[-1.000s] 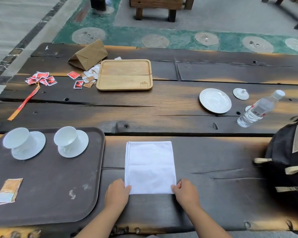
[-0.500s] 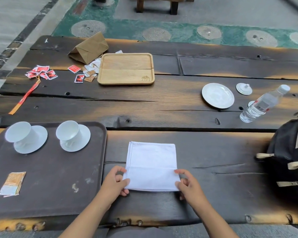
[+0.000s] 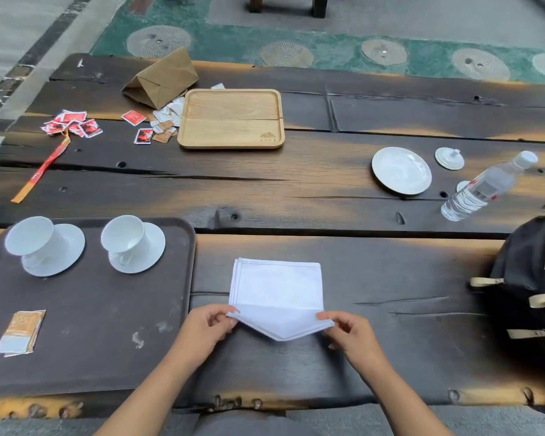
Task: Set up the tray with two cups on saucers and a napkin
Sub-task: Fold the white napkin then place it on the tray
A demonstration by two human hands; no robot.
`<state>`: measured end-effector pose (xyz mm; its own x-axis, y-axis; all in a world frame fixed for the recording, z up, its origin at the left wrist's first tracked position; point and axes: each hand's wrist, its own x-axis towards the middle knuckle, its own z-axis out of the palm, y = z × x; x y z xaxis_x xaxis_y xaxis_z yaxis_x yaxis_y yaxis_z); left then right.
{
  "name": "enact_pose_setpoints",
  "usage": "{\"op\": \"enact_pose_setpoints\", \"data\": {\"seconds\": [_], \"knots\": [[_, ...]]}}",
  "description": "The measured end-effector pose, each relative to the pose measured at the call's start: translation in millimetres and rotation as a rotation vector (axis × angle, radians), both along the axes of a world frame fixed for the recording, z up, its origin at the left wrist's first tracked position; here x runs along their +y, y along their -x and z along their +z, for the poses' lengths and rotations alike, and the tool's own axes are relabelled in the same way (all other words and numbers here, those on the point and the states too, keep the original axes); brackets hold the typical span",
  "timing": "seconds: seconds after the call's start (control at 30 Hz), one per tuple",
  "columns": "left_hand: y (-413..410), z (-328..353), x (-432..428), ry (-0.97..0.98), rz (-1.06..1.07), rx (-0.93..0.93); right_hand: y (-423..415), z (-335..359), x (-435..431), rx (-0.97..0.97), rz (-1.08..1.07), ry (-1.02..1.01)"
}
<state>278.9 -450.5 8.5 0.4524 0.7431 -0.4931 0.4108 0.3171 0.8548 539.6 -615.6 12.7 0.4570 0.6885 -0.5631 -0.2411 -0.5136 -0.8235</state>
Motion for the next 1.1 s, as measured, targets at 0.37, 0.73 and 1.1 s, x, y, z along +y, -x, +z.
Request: {"op": "enact_pose_setpoints", "data": {"seconds": [0.37,0.73,1.1], "knots": [[-18.5,-1.5,24.7,-0.169,-0.095,0.038,-14.3,-3.4,23.1,-0.280,0.114,-0.062],[-23.0,-25.2,31.3,-0.152,-0.080,0.233,-11.3,-31.3,41.9,-0.328,0.061,0.095],[-36.4,-25.8,36.0,-0.184,-0.004,0.414,-17.3,-29.9,62.8,-0.454,0.086,0.256]]}}
